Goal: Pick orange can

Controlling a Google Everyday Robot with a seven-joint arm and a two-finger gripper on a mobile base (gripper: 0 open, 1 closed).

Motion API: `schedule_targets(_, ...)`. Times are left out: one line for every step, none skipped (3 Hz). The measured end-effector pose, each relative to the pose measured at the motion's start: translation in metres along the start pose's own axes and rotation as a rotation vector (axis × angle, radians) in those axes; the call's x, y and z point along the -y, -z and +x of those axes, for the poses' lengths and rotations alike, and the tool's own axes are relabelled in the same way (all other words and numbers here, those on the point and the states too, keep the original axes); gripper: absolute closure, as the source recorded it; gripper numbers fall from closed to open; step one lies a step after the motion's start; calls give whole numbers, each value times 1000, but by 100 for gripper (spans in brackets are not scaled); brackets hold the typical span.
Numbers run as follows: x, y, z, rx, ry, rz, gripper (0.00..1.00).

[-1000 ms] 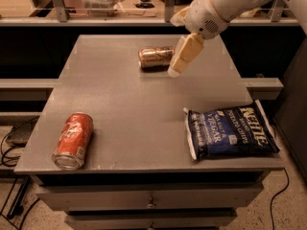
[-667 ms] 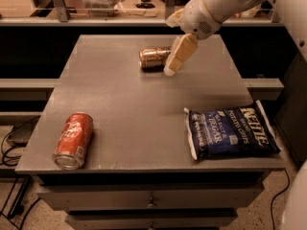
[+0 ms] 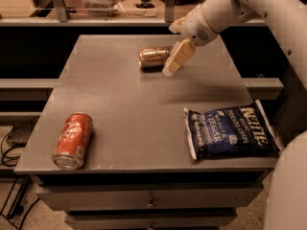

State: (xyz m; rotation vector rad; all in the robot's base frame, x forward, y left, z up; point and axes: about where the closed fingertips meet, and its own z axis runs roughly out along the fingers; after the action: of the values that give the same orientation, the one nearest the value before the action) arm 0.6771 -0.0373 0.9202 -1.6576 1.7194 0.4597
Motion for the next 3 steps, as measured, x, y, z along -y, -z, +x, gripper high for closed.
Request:
schedule_targets(11, -15, 16, 54, -36, -4, 0)
schedule_targets(11, -15, 16, 54, -36, -4, 0)
schedule_targets(17, -21, 20, 56, -54, 30, 0)
